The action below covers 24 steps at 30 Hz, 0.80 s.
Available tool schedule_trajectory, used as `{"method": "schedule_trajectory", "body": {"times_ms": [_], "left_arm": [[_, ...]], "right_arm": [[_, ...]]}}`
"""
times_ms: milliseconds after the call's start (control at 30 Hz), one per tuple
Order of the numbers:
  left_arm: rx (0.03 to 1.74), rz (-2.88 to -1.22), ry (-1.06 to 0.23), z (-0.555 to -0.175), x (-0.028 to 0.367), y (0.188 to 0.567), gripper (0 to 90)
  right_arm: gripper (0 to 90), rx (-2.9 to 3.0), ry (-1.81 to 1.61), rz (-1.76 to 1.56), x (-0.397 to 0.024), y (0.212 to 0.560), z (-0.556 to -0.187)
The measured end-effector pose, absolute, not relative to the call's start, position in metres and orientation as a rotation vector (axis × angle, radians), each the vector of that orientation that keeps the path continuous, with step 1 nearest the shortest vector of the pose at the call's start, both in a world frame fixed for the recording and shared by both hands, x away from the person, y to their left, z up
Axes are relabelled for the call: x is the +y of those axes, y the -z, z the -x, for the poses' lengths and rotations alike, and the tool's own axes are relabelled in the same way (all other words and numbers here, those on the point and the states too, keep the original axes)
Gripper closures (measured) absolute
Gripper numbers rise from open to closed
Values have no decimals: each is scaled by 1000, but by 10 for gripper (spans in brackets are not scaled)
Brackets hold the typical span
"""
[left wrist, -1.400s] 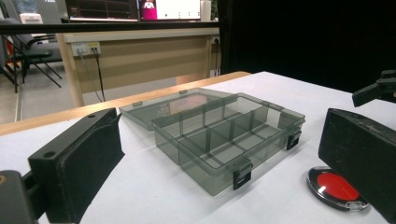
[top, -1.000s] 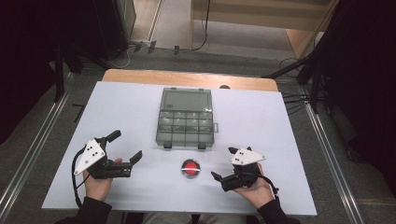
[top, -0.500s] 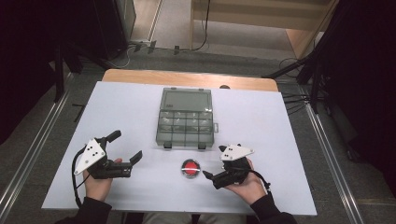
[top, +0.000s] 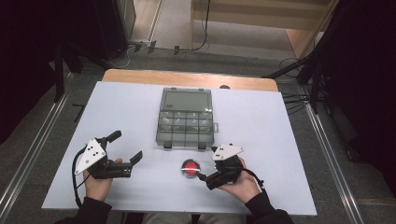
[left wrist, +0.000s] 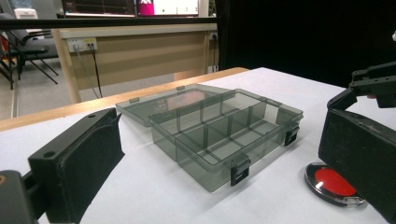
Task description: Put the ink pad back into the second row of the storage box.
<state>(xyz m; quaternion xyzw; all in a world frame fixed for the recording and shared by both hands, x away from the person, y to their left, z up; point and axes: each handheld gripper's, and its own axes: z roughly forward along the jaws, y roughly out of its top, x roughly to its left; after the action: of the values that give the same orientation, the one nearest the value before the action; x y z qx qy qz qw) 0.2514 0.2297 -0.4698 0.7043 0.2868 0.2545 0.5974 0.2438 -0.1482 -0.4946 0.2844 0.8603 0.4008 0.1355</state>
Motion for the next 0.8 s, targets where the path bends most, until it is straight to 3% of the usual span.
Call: {"method": "schedule_trajectory", "body": {"times_ms": [800], "left_arm": [[665, -1627, -582, -252, 230, 470, 0]], "right_arm": [[0, 2629, -1138, -790, -112, 509, -255]]}}
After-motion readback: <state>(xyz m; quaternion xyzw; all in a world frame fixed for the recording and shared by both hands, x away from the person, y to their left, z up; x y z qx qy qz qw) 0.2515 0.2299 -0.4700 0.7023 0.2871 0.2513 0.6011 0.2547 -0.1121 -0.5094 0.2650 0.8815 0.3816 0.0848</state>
